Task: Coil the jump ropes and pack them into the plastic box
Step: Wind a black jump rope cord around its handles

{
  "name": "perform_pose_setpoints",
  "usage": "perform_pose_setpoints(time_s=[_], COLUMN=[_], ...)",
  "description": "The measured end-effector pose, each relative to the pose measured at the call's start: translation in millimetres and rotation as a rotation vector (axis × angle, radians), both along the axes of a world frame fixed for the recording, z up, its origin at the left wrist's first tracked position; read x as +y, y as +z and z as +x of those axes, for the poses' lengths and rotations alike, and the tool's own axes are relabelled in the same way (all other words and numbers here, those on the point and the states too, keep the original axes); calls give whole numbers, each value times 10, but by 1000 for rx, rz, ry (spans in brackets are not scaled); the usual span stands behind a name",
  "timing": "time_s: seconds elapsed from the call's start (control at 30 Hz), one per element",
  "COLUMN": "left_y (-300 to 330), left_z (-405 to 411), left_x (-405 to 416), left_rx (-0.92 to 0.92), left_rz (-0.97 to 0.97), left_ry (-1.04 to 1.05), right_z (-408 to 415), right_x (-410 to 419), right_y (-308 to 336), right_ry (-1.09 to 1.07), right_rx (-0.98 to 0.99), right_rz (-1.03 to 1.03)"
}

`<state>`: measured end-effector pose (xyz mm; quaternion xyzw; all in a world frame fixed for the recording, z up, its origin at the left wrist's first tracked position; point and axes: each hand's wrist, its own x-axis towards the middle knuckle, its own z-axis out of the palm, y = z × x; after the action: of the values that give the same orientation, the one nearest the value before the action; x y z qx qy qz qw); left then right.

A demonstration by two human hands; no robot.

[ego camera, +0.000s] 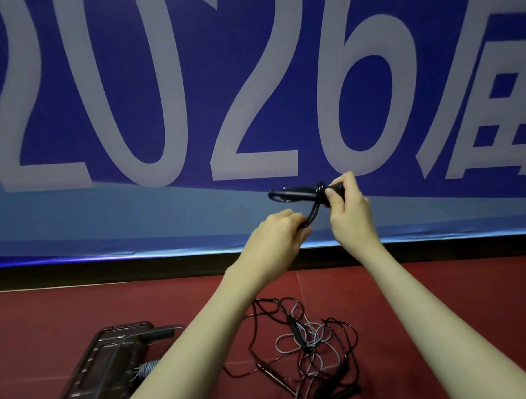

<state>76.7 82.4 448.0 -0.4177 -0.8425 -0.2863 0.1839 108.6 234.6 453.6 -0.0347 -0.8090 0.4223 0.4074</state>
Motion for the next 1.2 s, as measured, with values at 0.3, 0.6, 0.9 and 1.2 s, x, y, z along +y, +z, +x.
perform_pose_setpoints(time_s=[0.3,0.6,0.9,1.2], left_y=[143,96,92,112], left_z=[-126,-224,-187,-143], left_x=[-258,-368,-372,-331], left_rx=[73,-388,-554,-148], left_rz=[83,194,311,324], left_ry=[16,-48,-96,-14], right_z=[121,216,186,167], right_x=[98,1,-77,-81], right_y=[21,164,168,152], right_ry=[361,622,597,601], right_rx=[-339,-399,-316,-390], right_rz=[228,163,42,-114])
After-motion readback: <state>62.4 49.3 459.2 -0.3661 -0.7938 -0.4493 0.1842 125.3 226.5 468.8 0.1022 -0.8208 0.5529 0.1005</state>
